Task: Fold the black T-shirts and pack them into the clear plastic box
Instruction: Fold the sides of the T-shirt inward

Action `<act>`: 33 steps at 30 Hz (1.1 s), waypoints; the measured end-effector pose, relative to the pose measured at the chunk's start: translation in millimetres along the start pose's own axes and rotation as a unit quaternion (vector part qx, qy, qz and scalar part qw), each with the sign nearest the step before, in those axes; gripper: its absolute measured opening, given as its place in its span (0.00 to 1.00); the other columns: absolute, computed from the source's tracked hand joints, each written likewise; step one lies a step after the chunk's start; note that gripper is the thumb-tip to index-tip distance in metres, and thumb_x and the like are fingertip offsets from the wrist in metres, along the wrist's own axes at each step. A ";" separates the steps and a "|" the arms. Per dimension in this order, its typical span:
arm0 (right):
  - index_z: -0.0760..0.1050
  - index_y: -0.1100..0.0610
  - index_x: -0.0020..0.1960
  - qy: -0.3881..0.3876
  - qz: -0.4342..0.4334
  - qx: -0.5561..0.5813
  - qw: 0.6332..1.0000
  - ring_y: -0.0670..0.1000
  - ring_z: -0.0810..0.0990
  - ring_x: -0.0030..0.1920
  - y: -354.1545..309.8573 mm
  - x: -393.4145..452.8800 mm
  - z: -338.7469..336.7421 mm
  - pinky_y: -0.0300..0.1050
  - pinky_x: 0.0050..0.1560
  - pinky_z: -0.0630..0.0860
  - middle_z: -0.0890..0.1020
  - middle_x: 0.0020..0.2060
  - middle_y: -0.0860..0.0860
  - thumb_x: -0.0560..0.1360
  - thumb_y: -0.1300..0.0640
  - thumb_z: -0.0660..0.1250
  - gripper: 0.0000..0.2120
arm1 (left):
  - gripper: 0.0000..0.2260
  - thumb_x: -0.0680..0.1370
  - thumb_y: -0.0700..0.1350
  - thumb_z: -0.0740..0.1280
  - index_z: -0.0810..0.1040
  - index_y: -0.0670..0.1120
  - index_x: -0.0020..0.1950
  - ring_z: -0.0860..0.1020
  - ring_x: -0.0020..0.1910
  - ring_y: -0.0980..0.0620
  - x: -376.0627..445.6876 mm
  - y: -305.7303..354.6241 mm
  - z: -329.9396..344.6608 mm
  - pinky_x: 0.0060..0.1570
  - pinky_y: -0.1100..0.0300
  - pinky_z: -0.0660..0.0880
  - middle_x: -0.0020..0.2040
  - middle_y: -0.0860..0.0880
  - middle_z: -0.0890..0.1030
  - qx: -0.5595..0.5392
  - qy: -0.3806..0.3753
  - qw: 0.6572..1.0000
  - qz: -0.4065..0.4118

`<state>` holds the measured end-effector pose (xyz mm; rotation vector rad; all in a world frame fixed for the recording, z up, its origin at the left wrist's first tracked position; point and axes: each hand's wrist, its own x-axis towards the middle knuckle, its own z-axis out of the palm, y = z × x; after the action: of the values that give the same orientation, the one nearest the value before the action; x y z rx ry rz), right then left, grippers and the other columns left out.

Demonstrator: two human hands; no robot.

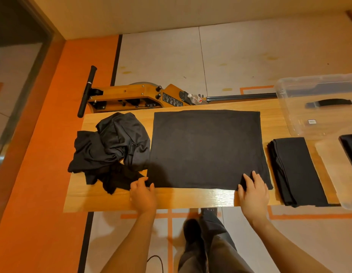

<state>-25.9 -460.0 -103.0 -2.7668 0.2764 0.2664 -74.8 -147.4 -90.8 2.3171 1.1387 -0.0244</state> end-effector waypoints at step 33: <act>0.77 0.65 0.59 0.090 0.201 0.216 0.951 0.62 0.79 0.53 9.1 5.5 -37.4 0.54 0.60 0.74 0.75 0.59 0.62 0.81 0.64 0.60 0.10 | 0.06 0.79 0.38 0.64 0.69 0.42 0.44 0.76 0.40 0.44 1.0 12.7 -13.8 0.33 0.58 0.67 0.41 0.42 0.77 -0.119 -0.018 0.993 -0.018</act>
<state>-17.0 -482.6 -72.6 -2.2803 0.8417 0.0411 -67.9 -146.2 -73.4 2.0787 1.1020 0.0539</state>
